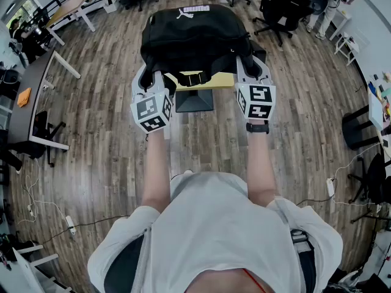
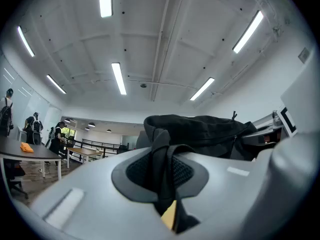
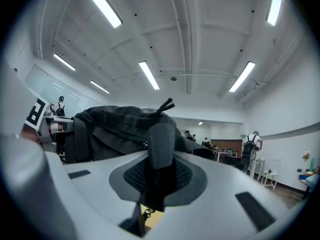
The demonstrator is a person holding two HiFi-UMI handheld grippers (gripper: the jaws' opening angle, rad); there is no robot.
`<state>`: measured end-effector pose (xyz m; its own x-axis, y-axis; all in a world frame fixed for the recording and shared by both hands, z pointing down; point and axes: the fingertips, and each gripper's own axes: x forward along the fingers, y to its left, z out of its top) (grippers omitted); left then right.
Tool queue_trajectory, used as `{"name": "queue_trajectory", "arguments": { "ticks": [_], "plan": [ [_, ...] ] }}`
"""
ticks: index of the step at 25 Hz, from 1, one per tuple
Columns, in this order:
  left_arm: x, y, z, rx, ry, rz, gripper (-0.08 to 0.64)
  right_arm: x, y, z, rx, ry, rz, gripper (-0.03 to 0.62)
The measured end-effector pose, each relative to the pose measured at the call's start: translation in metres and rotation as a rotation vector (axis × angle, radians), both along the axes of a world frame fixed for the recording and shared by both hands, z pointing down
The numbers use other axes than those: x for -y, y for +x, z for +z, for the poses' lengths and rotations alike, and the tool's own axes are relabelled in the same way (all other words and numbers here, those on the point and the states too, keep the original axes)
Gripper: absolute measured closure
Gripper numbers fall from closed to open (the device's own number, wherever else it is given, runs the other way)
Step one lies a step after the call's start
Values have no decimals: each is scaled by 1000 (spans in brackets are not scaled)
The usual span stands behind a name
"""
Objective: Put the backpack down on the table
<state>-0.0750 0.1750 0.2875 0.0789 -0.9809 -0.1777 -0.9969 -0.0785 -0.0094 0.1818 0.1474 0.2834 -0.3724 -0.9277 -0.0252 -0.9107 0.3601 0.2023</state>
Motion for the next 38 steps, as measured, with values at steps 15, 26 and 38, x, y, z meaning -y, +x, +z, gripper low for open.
{"name": "queue_trajectory", "arguments": {
  "ticks": [15,26,38],
  "plan": [
    [-31,44,1,23,9,-7,511,-26,44,7,34,-8,-7,535],
    [-46,80,23,52,-32,-32,511,-35,76,32,42,-52,-37,534],
    [33,46,29,26,-9,-43,511,46,43,32,26,-25,-53,534]
  ]
}}
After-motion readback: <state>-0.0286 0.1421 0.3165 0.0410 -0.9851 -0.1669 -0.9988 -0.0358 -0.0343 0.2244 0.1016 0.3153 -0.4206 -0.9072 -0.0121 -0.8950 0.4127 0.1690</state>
